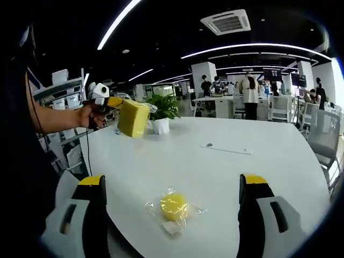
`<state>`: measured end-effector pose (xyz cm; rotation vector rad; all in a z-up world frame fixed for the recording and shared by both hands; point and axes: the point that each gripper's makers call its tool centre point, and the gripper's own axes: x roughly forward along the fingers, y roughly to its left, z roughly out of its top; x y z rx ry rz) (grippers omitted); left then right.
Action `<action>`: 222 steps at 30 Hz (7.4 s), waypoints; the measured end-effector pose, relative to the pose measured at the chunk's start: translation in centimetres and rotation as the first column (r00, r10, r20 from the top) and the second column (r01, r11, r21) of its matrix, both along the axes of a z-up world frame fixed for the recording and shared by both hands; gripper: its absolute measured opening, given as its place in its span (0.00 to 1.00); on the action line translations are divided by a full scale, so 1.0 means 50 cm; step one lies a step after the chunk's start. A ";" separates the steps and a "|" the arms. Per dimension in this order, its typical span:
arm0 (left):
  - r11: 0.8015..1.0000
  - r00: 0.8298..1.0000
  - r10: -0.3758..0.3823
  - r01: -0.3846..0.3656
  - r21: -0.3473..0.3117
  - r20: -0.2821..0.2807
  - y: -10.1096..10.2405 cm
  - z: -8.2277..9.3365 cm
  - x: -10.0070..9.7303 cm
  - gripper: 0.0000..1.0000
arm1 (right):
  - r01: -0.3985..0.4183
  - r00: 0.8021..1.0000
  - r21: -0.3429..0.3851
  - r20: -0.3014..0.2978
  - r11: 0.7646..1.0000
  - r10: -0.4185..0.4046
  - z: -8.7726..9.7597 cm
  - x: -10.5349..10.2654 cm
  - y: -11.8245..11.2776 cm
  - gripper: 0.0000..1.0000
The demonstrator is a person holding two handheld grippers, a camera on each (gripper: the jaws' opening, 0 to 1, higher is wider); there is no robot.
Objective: Compare the silicone blocks by pressing each to a similar depth, holding the contact briefly, and releasing to observe deformation and rebound differences across the visible hardness samples.
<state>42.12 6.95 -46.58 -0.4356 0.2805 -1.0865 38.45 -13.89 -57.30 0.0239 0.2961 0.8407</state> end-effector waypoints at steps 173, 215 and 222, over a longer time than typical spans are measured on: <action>0.982 0.968 -0.175 0.184 -0.035 0.181 -0.063 0.133 -0.174 0.00 | -0.578 0.805 0.221 -0.005 0.786 0.593 0.252 -0.081 0.323 0.01; 0.986 0.975 -0.144 0.156 -0.058 0.171 -0.055 0.147 -0.159 0.00 | -0.554 0.832 0.195 0.090 0.810 0.547 0.262 -0.060 0.334 0.28; 0.986 0.977 -0.140 0.152 -0.062 0.162 -0.049 0.148 -0.156 0.00 | -0.492 0.870 0.211 0.146 0.845 0.470 0.273 -0.031 0.327 0.74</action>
